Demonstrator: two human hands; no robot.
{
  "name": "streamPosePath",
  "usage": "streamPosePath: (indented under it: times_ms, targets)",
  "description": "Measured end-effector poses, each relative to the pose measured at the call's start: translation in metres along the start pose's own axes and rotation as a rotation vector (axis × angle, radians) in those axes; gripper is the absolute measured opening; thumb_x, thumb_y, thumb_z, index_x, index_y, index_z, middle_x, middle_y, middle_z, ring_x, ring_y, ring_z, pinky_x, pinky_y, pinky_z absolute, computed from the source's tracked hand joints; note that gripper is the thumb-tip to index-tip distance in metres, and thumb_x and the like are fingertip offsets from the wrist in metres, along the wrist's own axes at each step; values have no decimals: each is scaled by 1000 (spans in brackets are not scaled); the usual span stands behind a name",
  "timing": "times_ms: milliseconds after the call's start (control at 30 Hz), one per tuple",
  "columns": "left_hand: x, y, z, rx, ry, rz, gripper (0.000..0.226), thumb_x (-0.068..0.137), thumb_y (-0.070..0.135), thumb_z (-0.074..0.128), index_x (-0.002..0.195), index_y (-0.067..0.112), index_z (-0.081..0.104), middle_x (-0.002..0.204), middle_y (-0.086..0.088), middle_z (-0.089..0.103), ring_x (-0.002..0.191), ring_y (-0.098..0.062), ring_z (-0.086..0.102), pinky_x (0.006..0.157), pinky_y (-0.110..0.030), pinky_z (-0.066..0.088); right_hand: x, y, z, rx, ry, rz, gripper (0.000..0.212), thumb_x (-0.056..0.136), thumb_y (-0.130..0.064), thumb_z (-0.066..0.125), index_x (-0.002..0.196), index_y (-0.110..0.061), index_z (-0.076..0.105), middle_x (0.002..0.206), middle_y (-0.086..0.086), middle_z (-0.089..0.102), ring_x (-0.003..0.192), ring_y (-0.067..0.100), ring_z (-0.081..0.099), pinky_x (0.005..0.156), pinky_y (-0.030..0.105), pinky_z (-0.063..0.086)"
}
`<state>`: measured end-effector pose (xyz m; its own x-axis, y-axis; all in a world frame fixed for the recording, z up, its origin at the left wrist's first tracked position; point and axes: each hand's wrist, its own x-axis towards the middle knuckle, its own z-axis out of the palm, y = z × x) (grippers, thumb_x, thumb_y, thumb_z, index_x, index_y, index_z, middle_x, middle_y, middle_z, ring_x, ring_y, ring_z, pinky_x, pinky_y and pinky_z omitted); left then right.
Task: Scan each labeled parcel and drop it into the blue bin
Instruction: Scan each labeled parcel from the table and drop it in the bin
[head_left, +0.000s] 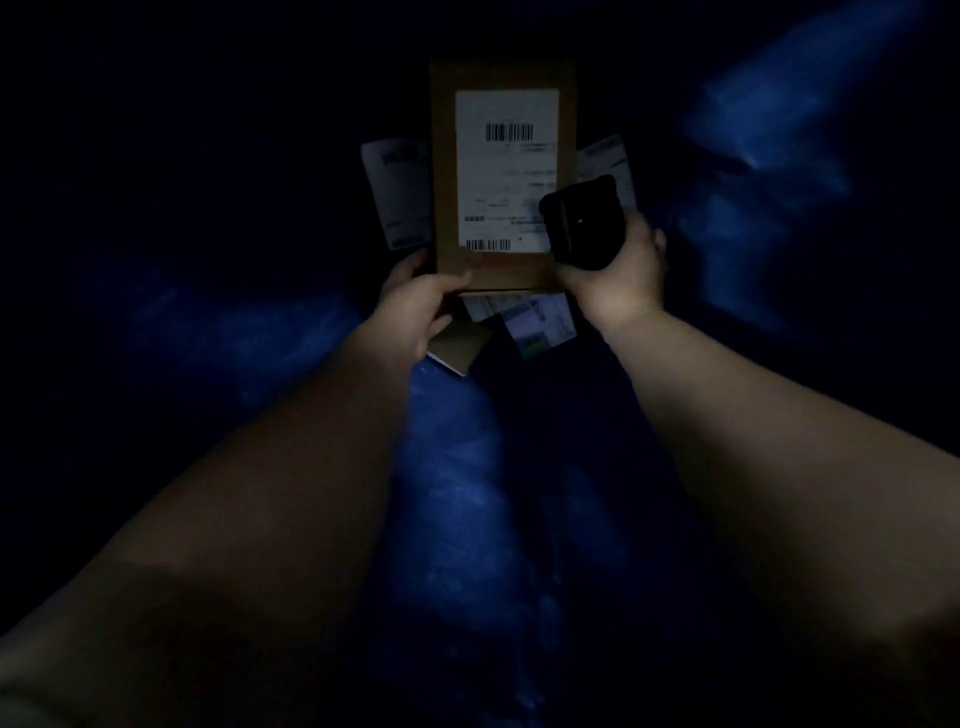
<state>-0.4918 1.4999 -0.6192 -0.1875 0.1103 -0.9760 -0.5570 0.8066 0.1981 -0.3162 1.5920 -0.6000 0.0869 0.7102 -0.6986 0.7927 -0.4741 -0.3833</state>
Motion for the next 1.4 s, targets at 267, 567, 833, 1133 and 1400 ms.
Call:
streamPosePath:
  times_ms: [267,567,833,1133,1400]
  targets:
    - [-38,7,-4,137,106,115,65,83,3,74,140,24,51,129,-5,57,110,-17,57,91,-30,51,-29,-12,-9,-72,-9,-16,81,72,-25,82,142,-16,43,139,12,39,130,35,40,105,50,43]
    - [-175,53,-12,708,134,649,45,80,13,76,123,19,62,126,-9,59,114,-21,58,95,-29,48,-132,-85,-88,-230,46,-140,89,68,-36,83,144,-23,40,139,7,40,129,31,38,99,53,44]
    - [-375,95,-50,882,280,945,51,82,33,73,130,30,56,130,-3,55,121,-28,53,99,-49,45,-280,-160,-201,-192,35,-252,91,69,-37,83,147,-24,37,141,4,39,133,28,36,106,49,40]
    - [-548,128,-99,786,376,1226,54,80,38,71,131,29,55,129,-1,58,123,-27,49,102,-49,42,-431,-225,-311,-253,57,-523,93,73,-37,83,150,-27,34,143,0,38,134,23,34,107,40,37]
    - [-661,125,-117,536,656,1247,52,83,35,74,131,34,55,130,-1,55,127,-24,47,105,-46,40,-492,-286,-371,-260,26,-839,79,72,-35,83,140,-30,44,122,-4,43,125,24,39,104,44,39]
